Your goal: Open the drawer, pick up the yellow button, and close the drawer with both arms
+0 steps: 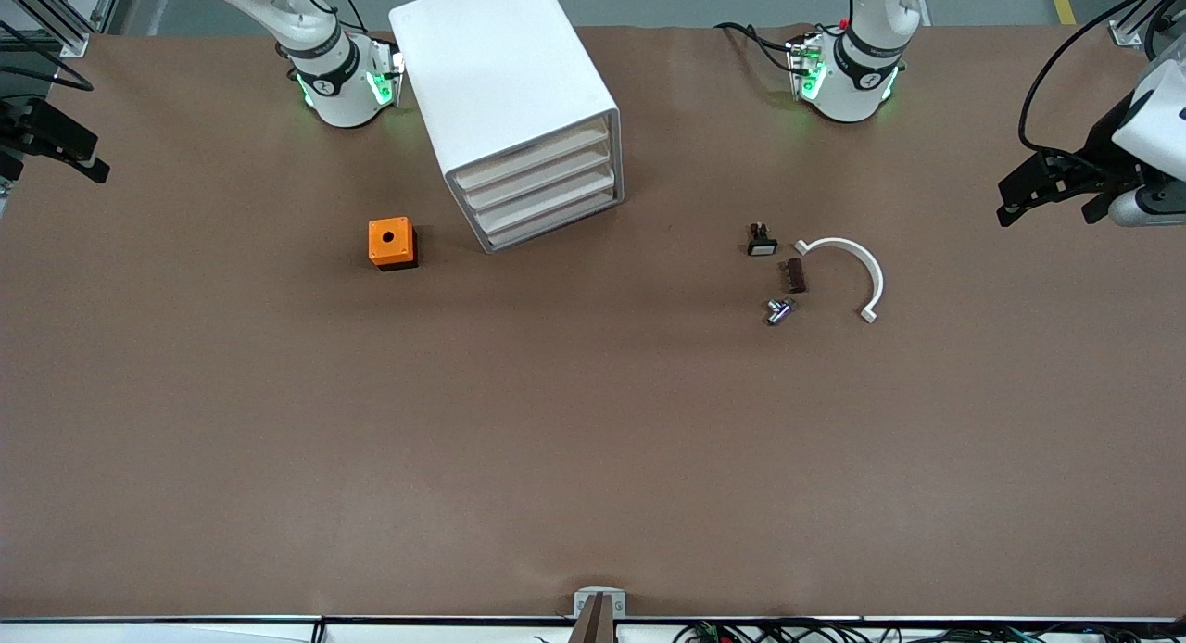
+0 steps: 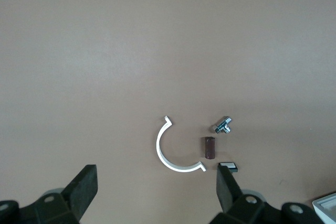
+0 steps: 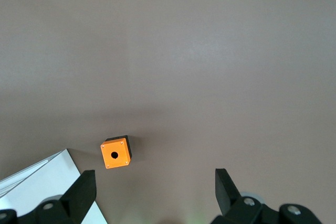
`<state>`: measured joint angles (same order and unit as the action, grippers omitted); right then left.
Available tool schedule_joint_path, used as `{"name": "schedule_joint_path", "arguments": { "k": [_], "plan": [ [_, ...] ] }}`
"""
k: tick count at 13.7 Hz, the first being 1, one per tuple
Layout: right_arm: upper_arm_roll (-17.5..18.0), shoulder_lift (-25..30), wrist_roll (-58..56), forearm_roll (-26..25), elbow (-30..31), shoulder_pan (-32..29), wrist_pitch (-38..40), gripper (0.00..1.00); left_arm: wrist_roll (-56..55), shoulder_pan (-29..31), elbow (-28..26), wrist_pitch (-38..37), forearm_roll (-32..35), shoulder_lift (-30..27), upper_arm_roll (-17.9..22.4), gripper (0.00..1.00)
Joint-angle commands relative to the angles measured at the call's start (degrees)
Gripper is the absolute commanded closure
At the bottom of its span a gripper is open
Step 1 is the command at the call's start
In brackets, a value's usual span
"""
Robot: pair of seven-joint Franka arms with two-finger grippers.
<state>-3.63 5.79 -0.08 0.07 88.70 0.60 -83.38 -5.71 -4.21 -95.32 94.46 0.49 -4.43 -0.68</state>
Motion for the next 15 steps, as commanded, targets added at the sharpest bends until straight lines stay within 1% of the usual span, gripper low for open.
{"name": "schedule_joint_path", "arguments": {
  "k": [1, 9, 13, 15],
  "plan": [
    [0.56, -0.34, -0.27, 1.16, -1.16, -0.86, 0.50, 0.00, 0.44, 0.17, 1.10, -0.15, 1.27, 0.56, -0.47, 0.00],
    [0.56, -0.34, -0.27, 1.16, -1.16, -0.77, 0.50, 0.00, 0.52, 0.35, 1.10, -0.15, 1.27, 1.79, -0.47, 0.00],
    [0.56, -0.43, -0.27, 1.16, -1.16, -0.77, 0.50, 0.00, 1.31, 0.43, 0.92, -0.59, 1.10, 4.24, -0.55, 0.00],
    [0.56, -0.43, -0.27, 1.16, -1.16, -0.77, 0.50, 0.00, 5.69, -0.18, 0.92, -1.38, 0.22, 6.08, -0.64, 0.00]
  ]
}}
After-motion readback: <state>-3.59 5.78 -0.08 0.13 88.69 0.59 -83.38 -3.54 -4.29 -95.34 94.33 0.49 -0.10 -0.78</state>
